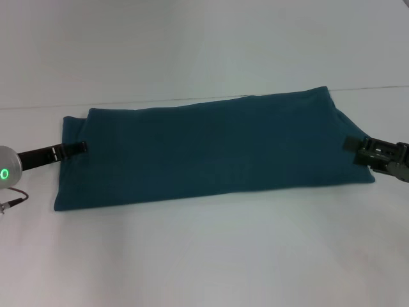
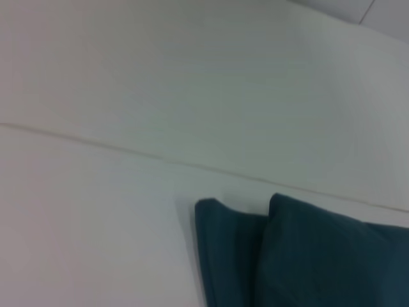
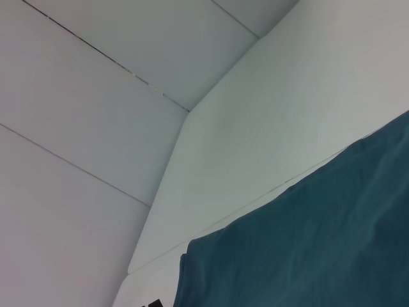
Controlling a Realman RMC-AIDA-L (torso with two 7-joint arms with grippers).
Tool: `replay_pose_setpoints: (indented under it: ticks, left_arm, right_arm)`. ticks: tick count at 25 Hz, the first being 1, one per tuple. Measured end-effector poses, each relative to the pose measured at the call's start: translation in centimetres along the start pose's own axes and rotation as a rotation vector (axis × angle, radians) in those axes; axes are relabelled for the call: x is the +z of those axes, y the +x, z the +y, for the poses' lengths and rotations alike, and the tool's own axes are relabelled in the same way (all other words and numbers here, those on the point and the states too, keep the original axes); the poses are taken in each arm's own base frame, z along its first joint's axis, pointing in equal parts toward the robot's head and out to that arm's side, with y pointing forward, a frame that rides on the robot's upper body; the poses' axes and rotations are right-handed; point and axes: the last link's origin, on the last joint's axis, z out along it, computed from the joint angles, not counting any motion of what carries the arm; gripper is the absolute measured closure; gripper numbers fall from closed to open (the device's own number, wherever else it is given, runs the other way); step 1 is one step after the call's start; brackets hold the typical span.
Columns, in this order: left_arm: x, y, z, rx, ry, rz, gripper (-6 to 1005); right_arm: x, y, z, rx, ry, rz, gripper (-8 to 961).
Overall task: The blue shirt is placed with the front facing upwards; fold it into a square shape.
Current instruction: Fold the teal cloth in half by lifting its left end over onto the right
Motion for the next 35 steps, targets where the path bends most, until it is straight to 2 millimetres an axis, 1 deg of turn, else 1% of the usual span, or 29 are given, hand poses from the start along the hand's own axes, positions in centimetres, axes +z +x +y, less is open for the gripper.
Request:
replay_pose_setpoints:
  ticks: [7, 16, 29, 35]
  left_arm:
    - [0.2, 0.0, 0.5, -0.055, -0.014, -0.028, 88]
    - [0.4, 0.1, 0.5, -0.022, 0.023, -0.048, 92]
    - [0.8, 0.1, 1.1, 0.002, 0.02, -0.069, 99]
    - [0.8, 0.0, 1.0, 0.012, 0.026, -0.075, 102]
  right_arm:
    - [0.0, 0.0, 0.0, 0.006, -0.001, 0.002, 89]
    - [0.1, 0.0, 0.0, 0.008, 0.0, 0.002, 91]
    - [0.2, 0.0, -0.1, 0.011, 0.002, -0.001, 90]
    - [0.2, 0.0, -0.1, 0.012, 0.002, -0.001, 89]
